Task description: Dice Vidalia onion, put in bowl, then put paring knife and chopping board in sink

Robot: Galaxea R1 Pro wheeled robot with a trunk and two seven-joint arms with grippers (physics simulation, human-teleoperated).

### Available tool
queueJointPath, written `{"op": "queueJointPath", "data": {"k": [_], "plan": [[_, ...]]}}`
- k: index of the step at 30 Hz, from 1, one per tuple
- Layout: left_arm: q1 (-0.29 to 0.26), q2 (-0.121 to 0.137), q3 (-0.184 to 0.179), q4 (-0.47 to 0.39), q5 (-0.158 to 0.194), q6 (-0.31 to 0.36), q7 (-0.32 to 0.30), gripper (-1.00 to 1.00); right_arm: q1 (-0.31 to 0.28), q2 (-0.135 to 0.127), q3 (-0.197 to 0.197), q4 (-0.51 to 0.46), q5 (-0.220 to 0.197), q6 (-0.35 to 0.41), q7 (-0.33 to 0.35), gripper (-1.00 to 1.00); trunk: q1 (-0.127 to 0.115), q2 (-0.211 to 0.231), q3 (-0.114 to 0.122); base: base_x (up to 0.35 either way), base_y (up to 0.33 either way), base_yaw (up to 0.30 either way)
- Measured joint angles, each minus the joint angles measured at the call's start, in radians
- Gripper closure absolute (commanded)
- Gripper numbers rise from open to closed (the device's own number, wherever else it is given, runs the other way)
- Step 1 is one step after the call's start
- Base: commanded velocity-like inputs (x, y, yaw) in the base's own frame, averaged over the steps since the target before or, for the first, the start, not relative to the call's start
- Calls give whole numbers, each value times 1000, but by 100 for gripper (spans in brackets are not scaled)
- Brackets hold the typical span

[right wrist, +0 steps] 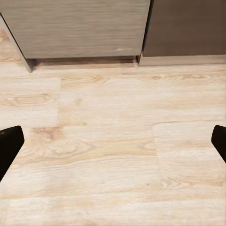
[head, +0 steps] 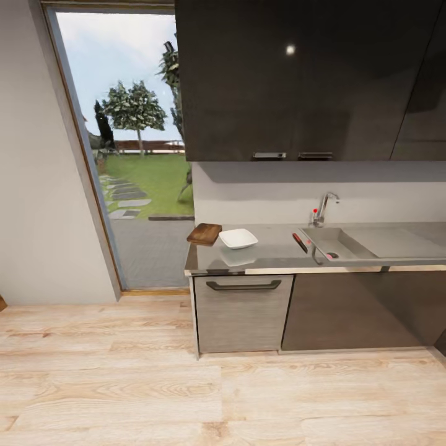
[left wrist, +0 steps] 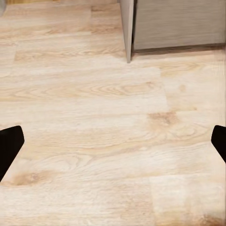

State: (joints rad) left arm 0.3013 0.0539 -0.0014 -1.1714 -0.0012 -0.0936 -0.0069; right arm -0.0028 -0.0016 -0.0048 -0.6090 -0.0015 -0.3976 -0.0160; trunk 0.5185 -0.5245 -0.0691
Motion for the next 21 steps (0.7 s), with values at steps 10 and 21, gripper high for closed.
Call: {"op": "queueJointPath", "data": {"k": [10,21], "plan": [[57,1,0,-63,0,-40,0,-100,0,0,-4,-1,0,1,1,-100,0,0,-10,0,0,0],[58,1,0,-59,-1,-41,1,-100,0,0,-5,-1,0,1,-1,-100,0,0,-28,0,0,0]]}}
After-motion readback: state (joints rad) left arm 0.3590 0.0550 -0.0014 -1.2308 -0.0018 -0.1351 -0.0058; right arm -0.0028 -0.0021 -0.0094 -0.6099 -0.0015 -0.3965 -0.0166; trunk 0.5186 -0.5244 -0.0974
